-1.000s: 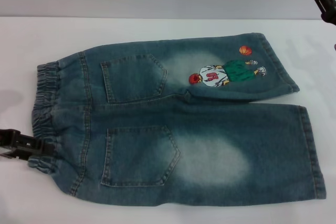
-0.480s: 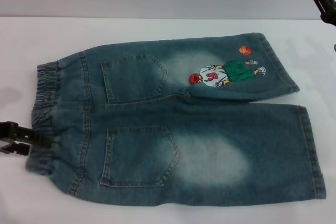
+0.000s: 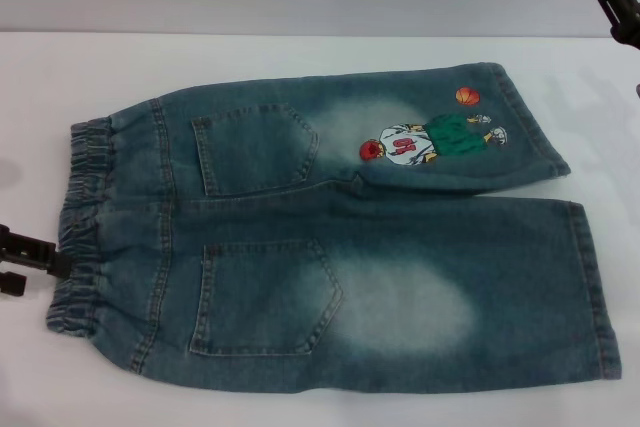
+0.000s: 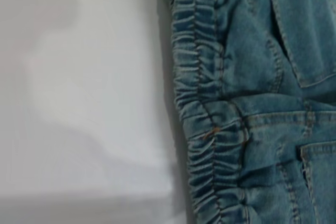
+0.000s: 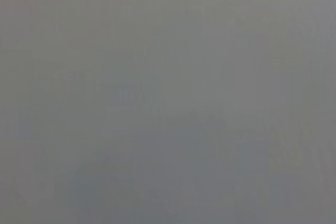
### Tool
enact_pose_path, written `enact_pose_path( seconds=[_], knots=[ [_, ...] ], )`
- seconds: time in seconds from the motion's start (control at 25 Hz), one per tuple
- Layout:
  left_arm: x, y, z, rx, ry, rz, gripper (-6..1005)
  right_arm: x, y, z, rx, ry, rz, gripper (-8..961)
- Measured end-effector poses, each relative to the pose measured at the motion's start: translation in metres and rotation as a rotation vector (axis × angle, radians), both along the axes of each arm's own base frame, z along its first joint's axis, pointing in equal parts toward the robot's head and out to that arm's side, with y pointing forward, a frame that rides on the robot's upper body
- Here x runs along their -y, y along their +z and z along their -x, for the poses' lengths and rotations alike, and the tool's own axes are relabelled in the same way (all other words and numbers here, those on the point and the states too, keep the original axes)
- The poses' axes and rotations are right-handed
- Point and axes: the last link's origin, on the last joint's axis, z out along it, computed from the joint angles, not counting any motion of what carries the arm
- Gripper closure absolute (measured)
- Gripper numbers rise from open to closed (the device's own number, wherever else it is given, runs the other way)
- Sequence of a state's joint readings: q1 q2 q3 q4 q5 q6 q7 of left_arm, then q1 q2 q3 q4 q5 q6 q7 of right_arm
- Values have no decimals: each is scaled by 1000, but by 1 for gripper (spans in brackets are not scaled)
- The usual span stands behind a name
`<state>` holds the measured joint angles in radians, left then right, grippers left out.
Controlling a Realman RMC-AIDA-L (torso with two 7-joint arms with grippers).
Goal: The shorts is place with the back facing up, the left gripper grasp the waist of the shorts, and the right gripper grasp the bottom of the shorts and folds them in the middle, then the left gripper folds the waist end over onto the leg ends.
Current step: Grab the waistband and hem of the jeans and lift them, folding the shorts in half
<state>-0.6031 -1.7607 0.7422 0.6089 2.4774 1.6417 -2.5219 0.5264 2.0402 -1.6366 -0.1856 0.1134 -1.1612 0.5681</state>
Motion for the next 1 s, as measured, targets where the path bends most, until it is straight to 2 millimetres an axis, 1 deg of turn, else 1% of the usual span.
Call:
enact_pose_path(
  seconds=[0.44, 1.0],
  knots=[
    [3, -8, -8, 14, 13, 67, 215, 1, 3, -2, 7, 0, -3, 386],
    [3, -12, -7, 6, 16, 68, 217, 1, 2, -2, 15, 7, 5, 387]
  ],
)
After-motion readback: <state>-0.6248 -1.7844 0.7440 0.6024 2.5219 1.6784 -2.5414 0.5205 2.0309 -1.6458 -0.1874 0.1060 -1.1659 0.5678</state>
